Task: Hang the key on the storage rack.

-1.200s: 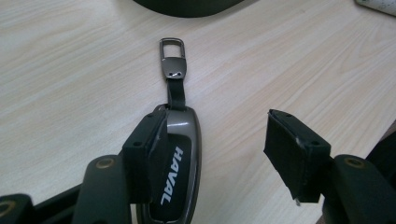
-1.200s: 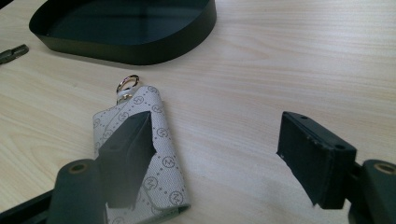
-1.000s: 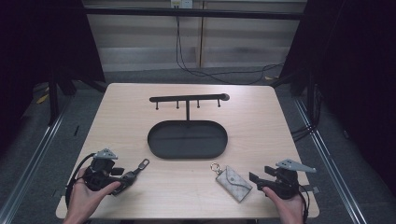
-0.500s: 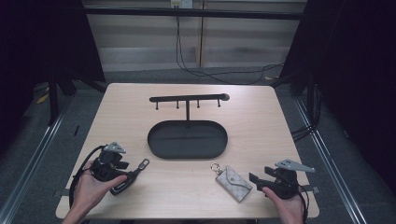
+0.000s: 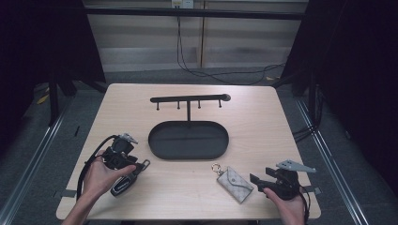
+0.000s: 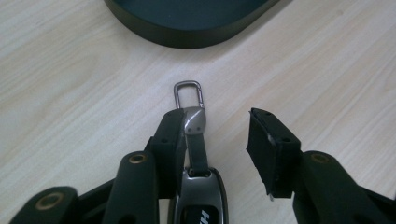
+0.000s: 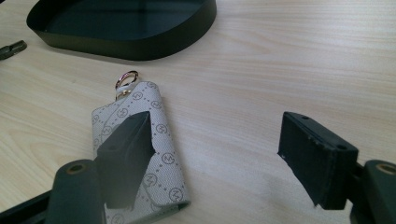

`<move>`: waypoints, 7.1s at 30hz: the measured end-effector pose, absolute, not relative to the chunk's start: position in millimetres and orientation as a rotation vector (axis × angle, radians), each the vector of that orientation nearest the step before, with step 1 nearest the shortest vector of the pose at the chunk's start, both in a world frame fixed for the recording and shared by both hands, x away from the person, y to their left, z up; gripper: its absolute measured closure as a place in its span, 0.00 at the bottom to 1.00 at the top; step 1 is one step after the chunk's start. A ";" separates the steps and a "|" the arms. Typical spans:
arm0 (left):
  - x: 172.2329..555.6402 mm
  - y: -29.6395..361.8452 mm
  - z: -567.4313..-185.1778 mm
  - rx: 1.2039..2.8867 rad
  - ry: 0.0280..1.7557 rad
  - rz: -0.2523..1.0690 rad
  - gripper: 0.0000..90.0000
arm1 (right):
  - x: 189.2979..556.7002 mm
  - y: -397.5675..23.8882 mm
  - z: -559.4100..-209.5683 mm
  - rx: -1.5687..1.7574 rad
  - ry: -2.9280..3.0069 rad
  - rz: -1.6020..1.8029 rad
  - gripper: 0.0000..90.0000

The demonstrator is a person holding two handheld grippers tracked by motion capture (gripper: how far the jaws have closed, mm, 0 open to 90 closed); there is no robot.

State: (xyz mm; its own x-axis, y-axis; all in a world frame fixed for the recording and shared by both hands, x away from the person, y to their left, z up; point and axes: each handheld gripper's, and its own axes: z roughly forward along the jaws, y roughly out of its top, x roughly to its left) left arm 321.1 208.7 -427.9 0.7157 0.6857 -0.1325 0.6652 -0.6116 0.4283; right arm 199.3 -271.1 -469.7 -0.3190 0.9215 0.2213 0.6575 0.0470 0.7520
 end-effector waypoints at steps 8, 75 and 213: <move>338.1 202.5 -438.8 2.557 1.065 0.030 0.69 | 199.6 -271.3 -470.0 1.601 2.011 1.139 0.29; 365.8 163.9 -464.9 2.843 1.165 -0.062 0.79 | 202.2 -270.2 -472.6 1.619 2.043 1.126 0.29; 405.3 142.7 -308.0 2.704 1.011 0.015 0.79 | 203.7 -269.3 -473.1 1.600 2.076 1.152 0.16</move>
